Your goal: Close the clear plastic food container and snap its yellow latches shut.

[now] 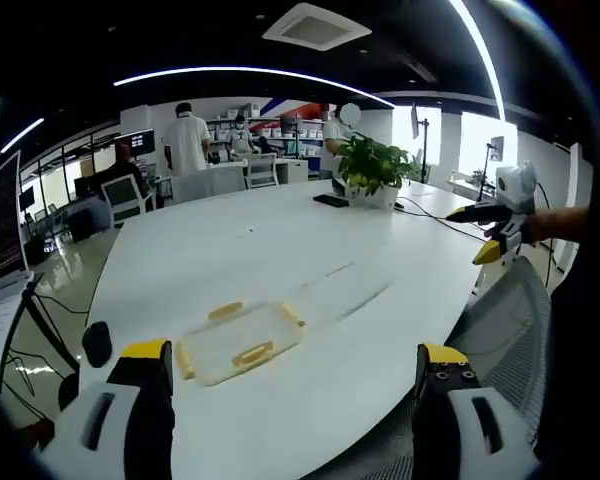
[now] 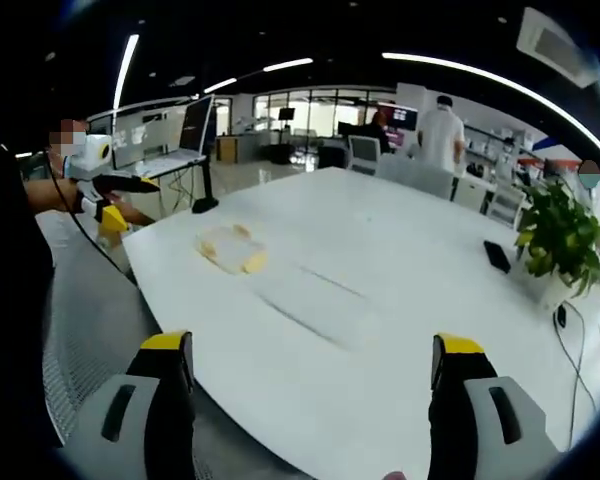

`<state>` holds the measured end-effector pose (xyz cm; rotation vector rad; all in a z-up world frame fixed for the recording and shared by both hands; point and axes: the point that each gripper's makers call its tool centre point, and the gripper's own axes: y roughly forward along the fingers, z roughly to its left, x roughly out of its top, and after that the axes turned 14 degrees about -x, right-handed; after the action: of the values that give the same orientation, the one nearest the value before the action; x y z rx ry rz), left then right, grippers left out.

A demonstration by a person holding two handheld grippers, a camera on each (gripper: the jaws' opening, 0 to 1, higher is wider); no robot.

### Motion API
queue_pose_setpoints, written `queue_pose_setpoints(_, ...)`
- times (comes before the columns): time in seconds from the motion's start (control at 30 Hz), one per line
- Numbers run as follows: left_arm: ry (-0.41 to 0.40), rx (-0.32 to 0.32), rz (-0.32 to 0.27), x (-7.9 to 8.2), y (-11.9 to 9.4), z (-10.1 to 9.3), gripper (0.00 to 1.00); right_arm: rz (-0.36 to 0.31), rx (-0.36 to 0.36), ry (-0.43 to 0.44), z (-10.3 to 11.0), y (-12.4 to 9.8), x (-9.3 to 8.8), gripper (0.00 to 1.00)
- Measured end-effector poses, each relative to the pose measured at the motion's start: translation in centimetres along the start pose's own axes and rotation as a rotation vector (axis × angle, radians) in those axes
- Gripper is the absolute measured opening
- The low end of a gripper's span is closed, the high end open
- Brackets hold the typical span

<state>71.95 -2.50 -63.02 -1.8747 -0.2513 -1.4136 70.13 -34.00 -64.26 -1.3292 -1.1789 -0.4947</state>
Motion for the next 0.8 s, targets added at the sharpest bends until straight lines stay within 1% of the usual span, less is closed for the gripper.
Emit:
queue_pose_setpoints(0.33, -0.004, -0.007, 0.0, -0.07, 0.14, 0.02, 0.99, -0.005, 0.01, 0.009, -0.04, 0.01, 0.38, 0.98)
queue_pose_setpoints(0.6, 0.002, -0.016, -0.001, 0.31, 0.22, -0.11, 0.99, -0.004, 0.01, 0.013, -0.29, -0.09, 0.28, 0.98)
queue_pose_setpoints(0.8, 0.008, -0.015, -0.001, 0.55, 0.16, 0.0, 0.99, -0.001, 0.022, 0.007, -0.06, -0.11, 0.19, 0.97)
